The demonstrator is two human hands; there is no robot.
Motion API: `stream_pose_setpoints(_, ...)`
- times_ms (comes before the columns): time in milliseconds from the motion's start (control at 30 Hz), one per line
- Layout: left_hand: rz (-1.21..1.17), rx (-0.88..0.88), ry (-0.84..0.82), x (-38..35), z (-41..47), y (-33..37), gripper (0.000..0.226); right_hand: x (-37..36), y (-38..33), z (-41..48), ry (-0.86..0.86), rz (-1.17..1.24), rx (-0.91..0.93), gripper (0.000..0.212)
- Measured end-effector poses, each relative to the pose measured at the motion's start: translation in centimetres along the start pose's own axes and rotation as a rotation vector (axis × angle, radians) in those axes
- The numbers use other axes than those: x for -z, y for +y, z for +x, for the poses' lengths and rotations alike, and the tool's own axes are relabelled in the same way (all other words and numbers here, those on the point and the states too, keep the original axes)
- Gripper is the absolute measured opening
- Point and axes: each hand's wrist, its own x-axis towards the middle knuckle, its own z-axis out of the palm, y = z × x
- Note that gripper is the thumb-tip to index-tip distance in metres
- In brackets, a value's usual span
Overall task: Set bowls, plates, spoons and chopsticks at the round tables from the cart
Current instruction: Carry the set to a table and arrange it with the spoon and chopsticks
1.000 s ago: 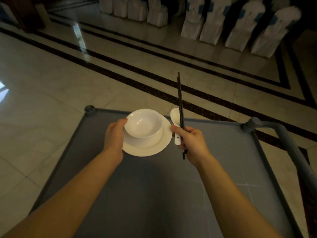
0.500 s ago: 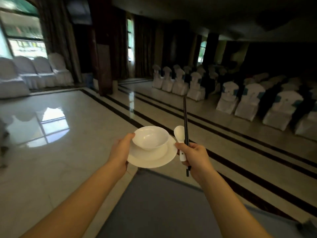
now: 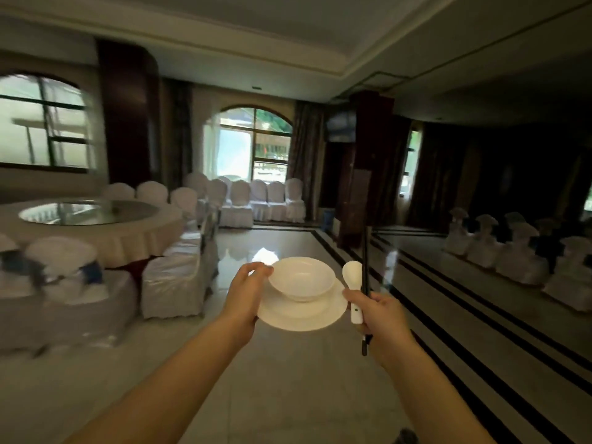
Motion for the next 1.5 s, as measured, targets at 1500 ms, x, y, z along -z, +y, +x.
stream_pose_setpoints(1500,-0.069,-0.203,1.439,102.3,36.5,25.3,0.051,-131.3,9.3,2.4,-1.379,0.043,-0.052,0.012)
